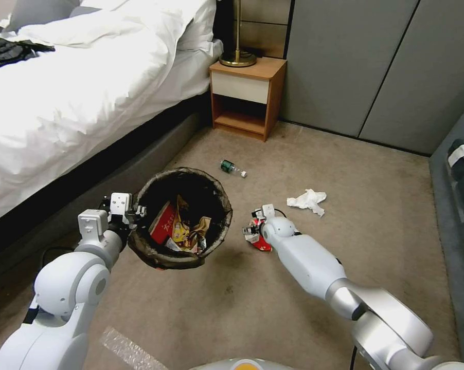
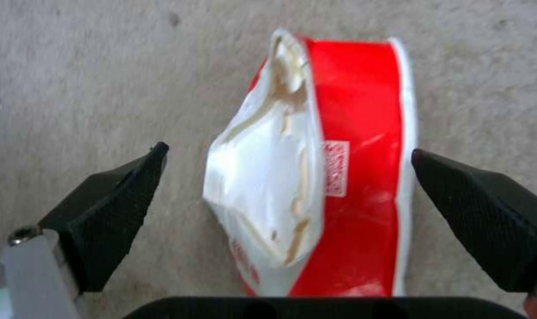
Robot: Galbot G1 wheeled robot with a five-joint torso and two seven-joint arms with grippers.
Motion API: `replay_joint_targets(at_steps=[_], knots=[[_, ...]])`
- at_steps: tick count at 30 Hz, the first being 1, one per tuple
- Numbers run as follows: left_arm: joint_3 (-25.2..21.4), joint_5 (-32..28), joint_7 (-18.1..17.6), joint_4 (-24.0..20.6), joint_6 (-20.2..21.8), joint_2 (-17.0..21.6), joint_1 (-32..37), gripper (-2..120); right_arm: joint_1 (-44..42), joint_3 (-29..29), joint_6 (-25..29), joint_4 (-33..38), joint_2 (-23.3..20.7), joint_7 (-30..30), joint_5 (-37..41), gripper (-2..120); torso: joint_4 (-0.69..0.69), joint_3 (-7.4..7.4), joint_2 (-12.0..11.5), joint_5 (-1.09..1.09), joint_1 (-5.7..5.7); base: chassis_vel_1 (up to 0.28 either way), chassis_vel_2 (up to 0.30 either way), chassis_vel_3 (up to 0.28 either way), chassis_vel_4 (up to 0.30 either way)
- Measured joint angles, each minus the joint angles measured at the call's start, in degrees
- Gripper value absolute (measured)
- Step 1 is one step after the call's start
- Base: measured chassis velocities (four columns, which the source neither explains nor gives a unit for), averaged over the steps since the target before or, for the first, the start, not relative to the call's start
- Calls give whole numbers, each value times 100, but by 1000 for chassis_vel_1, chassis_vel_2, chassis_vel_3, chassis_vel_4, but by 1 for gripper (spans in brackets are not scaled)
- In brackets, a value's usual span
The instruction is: Pick up the trash bin, then pick up the garbage from the floor and place it into the trash bin.
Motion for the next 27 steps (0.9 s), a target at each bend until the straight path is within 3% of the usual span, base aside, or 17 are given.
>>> replay_joint_targets(at_steps=[8,15,27], knots=[[3,3,9,1,0,5,7,1,24,72,233,-574,293,-193,-256,100,1,0,0,1,0,0,0,0,0],[9,27,15,1,0,-7,30,1,-1,86,326,-665,303,-289,-306,96,1,0,0,1,0,0,0,0,0],[-15,47,52,-33,0,27,40,1,29,93,334,-555,170,-348,-318,52,1,0,0,1,0,0,0,0,0]])
